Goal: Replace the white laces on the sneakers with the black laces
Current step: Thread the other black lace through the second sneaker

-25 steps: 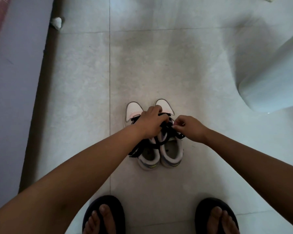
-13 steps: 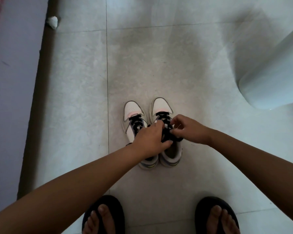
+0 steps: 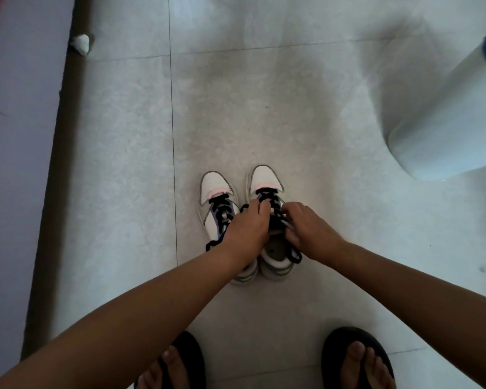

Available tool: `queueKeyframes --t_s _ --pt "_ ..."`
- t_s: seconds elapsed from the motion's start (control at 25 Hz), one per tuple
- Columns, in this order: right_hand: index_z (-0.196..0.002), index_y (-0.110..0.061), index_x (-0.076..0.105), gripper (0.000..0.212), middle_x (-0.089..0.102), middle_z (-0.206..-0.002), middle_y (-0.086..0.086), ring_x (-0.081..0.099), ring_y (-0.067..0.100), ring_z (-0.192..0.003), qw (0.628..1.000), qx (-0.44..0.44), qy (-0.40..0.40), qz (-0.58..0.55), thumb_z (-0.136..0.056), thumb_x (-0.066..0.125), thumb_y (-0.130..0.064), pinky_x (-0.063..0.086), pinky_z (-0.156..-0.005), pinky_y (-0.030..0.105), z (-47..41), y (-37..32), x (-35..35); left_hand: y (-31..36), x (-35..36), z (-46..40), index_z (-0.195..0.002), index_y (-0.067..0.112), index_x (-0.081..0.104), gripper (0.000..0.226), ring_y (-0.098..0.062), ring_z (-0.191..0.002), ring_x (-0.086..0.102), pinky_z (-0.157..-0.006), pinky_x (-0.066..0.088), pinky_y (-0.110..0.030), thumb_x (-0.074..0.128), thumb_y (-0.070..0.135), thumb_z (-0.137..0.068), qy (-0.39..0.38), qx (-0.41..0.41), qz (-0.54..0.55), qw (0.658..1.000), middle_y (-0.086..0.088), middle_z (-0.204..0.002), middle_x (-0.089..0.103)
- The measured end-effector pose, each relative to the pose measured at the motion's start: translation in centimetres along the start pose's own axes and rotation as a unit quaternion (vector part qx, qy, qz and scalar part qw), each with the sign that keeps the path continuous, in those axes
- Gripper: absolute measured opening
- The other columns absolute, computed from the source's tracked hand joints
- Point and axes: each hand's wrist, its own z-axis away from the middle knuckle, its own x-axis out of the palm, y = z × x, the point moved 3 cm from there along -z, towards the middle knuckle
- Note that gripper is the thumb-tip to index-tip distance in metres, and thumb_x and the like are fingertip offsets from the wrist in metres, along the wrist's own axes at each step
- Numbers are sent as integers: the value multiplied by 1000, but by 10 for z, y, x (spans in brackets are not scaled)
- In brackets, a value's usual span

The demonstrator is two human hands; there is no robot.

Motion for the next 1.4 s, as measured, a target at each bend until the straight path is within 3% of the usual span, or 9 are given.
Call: queueKeyframes --t_s 0.12,0.28,0.48,0.6,0.76,0.92,1.08,1.24,1.4 --pt "-102 0 51 22 53 -97 17 43 24 -82 999 -11 24 -31 -81 58 0 24 -68 19 5 8 -5 -6 -1 4 -119 6 42 27 -33 -92 55 -65 36 -35 46 17 -95 -4 3 -16 1000 -13 -118 48" --pt "-101 -8 47 21 48 -97 8 40 20 -83 999 -1 -13 -49 -83 57 -4 31 -71 26 5 14 -4 -8 6 0 -122 11 40 36 -28 -102 54 -67 33 -33 47 31 -94 5 10 -108 994 -8 -118 52" --pt "-97 -20 53 12 54 -96 -2 51 12 -87 976 93 -84 -180 -89 61 -24 41 -72 20 -3 22 -10 -25 4 1 -102 10 55 45 -21 -89 52 -72 37 -30 48 53 -90 -11 21 24 999 -6 -102 50" --pt "-95 -18 63 9 64 -92 -3 57 12 -86 973 144 29 -179 -92 58 -24 40 -70 21 -6 24 -21 -26 -11 -9 -87 3 64 40 -18 -90 51 -84 39 -28 47 38 -96 42 -30 194 980 -7 -101 46" --pt "-92 -9 68 14 65 -91 3 58 18 -85 981 160 -2 -110 -88 62 -22 45 -74 29 -22 4 -18 -7 -22 -30 -96 7 65 20 -22 -93 57 -74 40 -27 58 25 -91 -45 6 80 996 -8 -99 60" --pt "-65 -4 61 27 57 -68 10 53 24 -68 983 164 -74 -47 -89 56 -16 36 -57 28 -32 -7 -19 4 -18 -34 -70 3 55 17 -26 -75 57 -57 38 -28 54 9 -86 -52 -85 47 994 -9 -75 57" --pt "-52 -16 34 42 38 -59 2 40 19 -57 978 156 -135 -29 -92 44 -8 29 -50 26 -37 -11 -9 13 -16 -35 -98 -1 61 20 -32 -93 60 -68 40 -29 44 2 -89 -70 -102 53 991 -20 -106 60" --pt "-59 -16 43 37 44 -63 -2 39 9 -57 971 154 -139 -118 -95 49 -14 32 -51 21 -31 3 -9 1 -13 -30 -89 -11 58 21 -41 -92 58 -68 37 -31 47 6 -90 -94 -95 87 987 -31 -97 53" --pt "-71 -16 52 22 51 -71 -3 46 9 -64 976 140 -65 -155 -92 55 -19 38 -63 27 -22 4 -8 0 -13 -8 -107 0 59 23 -27 -102 53 -85 40 -31 48 17 -96 -14 -55 108 993 -15 -113 50"
